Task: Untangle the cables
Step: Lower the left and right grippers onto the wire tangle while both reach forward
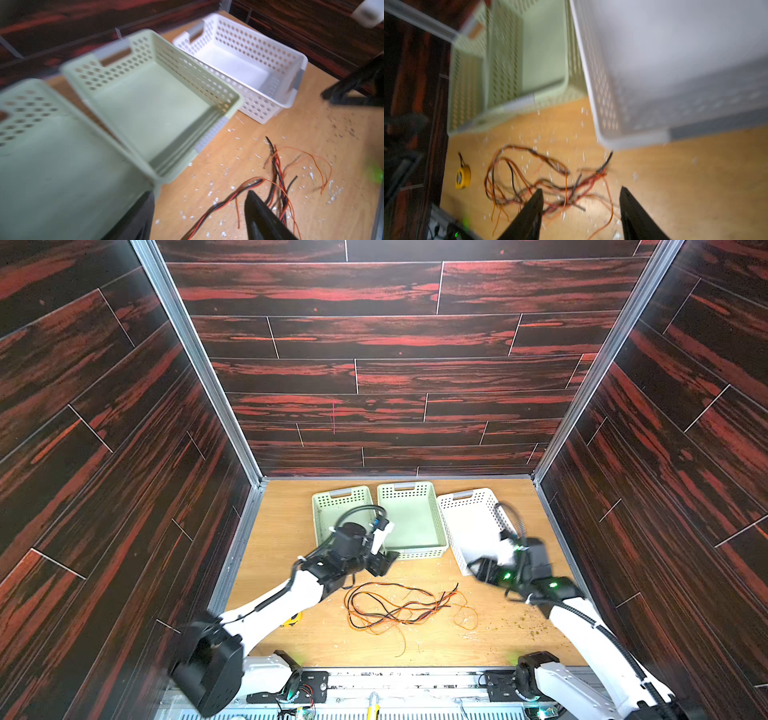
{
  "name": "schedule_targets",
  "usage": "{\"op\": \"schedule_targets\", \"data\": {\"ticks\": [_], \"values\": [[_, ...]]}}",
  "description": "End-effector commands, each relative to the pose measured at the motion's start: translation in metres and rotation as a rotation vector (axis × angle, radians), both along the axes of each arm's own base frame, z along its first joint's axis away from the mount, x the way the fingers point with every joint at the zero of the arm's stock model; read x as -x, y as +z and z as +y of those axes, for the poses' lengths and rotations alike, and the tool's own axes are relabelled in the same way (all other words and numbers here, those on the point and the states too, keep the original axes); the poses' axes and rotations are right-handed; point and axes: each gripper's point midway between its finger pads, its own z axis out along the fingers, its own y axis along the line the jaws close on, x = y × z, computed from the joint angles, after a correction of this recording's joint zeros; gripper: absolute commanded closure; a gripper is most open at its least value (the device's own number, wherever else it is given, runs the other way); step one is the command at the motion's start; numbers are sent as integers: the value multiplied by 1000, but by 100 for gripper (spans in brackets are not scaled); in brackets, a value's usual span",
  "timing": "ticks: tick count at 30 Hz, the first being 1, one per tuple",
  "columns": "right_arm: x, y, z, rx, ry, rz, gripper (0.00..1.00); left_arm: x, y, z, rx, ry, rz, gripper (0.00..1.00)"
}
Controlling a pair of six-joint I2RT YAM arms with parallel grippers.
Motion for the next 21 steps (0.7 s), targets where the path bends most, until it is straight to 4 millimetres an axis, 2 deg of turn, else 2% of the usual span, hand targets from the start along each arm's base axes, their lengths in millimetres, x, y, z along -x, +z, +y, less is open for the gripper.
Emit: {"op": "schedule_targets", "data": {"ticks": [1, 5, 14, 17, 21], "values": [[26, -34, 8, 40, -44, 138, 40, 6, 9, -21, 18, -91, -47, 30], [39, -59, 14, 99, -59, 173, 40, 18, -4, -29, -22, -133, -37, 31], [45, -101, 13, 163, -64, 266, 45, 31, -14, -31, -37, -159, -54, 31], [47, -108, 17, 167, -44, 284, 55, 34, -16, -33, -49, -170, -56, 31], [47, -111, 16, 190, -45, 285, 61, 35, -17, -34, -54, -180, -63, 31]]}}
